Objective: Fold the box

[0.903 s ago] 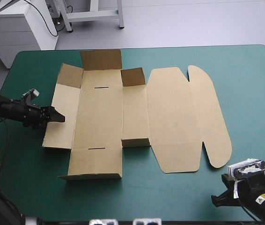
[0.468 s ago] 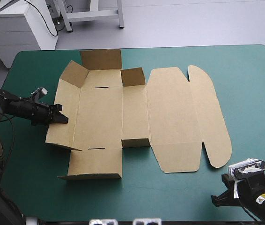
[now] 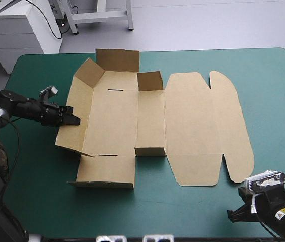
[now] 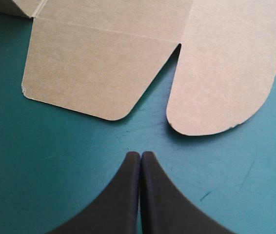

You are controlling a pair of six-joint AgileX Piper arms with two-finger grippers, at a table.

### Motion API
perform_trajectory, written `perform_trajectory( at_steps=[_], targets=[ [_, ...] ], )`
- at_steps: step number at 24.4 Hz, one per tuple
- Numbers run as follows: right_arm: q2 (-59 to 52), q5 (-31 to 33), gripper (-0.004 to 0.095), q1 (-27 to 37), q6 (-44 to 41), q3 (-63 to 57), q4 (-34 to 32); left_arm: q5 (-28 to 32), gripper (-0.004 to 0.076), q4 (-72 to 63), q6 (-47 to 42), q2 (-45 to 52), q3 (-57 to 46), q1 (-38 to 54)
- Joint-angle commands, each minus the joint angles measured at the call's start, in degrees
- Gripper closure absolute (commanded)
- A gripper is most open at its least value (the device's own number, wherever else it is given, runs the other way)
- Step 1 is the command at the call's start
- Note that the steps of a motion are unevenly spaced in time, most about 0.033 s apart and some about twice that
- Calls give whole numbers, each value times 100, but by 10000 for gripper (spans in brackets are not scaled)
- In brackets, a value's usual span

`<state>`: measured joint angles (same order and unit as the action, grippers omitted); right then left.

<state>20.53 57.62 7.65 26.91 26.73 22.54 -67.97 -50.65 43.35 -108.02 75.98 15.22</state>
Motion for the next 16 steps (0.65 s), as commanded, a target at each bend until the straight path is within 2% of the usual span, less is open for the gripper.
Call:
perform_trajectory(
  at_steps=[1, 5, 9, 11, 14, 16],
  targets=[
    [73, -256, 922, 9, 19, 197, 103, -97, 732, -132, 139, 519, 506, -428],
    [73, -256, 922, 9, 19, 197, 103, 551, 732, 307, 139, 874, 1216, -990],
    [73, -266, 922, 9, 19, 197, 103, 384, 732, 1035, 102, 971, 2304, -1533],
    [73, -276, 922, 9, 19, 197, 103, 221, 732, 1616, 61, 978, 3182, -1984],
    [73, -276, 922, 9, 19, 197, 103, 225, 732, 2662, 48, 978, 4331, -2872],
    [73, -276, 922, 9, 19, 197, 103, 372, 732, 3434, 48, 978, 4696, -3528]
  ],
)
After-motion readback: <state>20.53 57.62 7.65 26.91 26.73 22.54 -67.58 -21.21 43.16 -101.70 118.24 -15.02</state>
